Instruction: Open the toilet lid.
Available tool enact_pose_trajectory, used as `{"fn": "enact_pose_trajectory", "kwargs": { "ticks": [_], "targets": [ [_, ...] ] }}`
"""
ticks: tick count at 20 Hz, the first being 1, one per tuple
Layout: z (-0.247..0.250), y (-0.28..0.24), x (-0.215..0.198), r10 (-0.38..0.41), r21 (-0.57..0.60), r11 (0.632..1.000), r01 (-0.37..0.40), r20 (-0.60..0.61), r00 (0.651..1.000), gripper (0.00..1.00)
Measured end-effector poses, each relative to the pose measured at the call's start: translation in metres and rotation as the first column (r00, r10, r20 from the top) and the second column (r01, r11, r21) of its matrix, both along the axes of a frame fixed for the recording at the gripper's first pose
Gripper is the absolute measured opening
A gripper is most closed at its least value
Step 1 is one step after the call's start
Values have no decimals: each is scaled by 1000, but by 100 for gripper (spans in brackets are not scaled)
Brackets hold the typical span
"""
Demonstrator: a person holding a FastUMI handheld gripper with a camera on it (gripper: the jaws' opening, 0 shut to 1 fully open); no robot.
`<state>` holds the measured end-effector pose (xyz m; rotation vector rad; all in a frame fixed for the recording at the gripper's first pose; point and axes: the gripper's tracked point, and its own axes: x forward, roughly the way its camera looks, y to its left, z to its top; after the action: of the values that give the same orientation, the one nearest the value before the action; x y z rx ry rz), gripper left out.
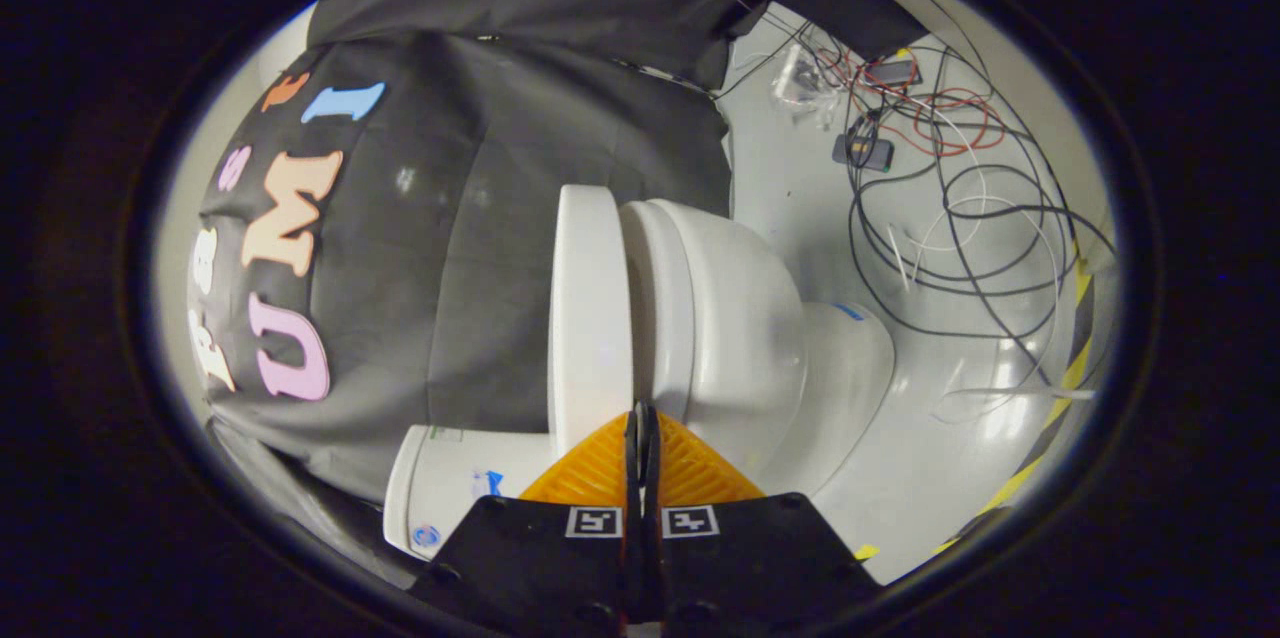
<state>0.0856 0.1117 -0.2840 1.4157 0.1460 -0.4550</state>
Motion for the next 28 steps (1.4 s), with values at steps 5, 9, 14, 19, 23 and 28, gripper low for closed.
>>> {"fn": "enact_pose_trajectory", "kwargs": {
  "ticks": [5,9,14,19,23,28],
  "targets": [
    [37,6,6,22,-116,993,-23,-7,1000,0],
    [61,10,6,37,-168,985,-40,-20,999,0],
    [77,13,9,41,-228,972,-53,-60,997,0],
    [93,20,11,28,-257,966,-42,-60,998,0],
    [110,28,15,17,-286,958,-32,-53,998,0],
    [127,37,20,22,-339,940,-44,-70,997,0]
  ]
}}
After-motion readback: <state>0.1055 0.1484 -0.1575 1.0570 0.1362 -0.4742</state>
